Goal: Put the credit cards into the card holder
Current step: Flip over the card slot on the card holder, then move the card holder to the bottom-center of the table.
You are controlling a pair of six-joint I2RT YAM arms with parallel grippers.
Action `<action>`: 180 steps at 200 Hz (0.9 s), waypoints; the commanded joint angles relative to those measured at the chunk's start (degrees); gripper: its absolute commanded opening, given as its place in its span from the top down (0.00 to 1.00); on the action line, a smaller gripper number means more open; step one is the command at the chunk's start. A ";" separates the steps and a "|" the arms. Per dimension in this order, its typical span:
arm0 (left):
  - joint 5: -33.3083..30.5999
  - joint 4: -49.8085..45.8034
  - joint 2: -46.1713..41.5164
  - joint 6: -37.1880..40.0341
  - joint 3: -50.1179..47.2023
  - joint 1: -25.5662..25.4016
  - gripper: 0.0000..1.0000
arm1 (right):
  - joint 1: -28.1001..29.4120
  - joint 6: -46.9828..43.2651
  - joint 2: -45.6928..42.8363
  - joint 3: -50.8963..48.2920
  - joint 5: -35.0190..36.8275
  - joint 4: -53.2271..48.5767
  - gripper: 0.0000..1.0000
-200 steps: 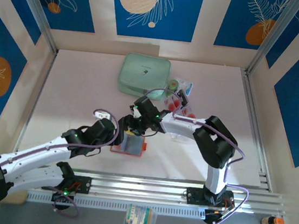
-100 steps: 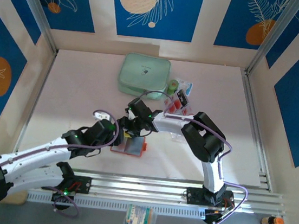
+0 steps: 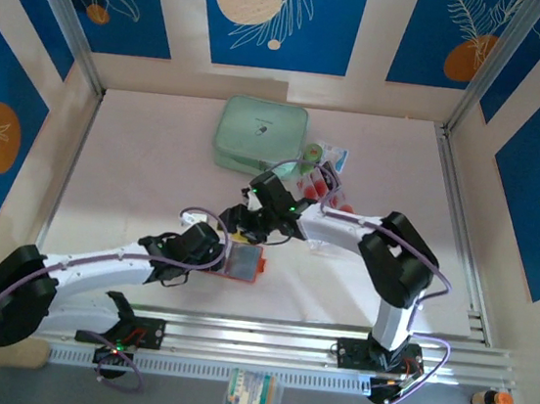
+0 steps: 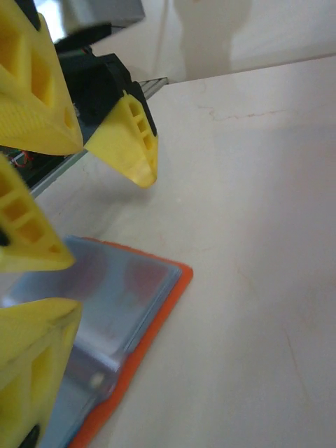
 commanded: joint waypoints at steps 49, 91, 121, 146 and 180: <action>-0.47 1.97 1.64 -0.34 0.71 0.43 0.06 | 2.59 -10.16 -10.20 -3.91 21.59 -26.26 0.44; -0.63 1.47 2.66 0.32 1.95 0.39 0.06 | 5.42 -10.90 -6.30 -2.68 25.79 -30.29 0.44; -0.52 1.23 2.85 0.71 2.45 0.35 0.06 | 5.37 -10.53 -4.69 -2.98 26.72 -30.01 0.47; -0.33 1.29 3.16 0.97 2.79 0.42 0.05 | 4.69 -10.48 -4.28 -3.43 26.81 -29.38 0.57; 0.04 1.42 3.87 1.16 3.23 0.41 0.05 | 2.73 -10.33 -5.37 -4.28 27.34 -29.11 0.91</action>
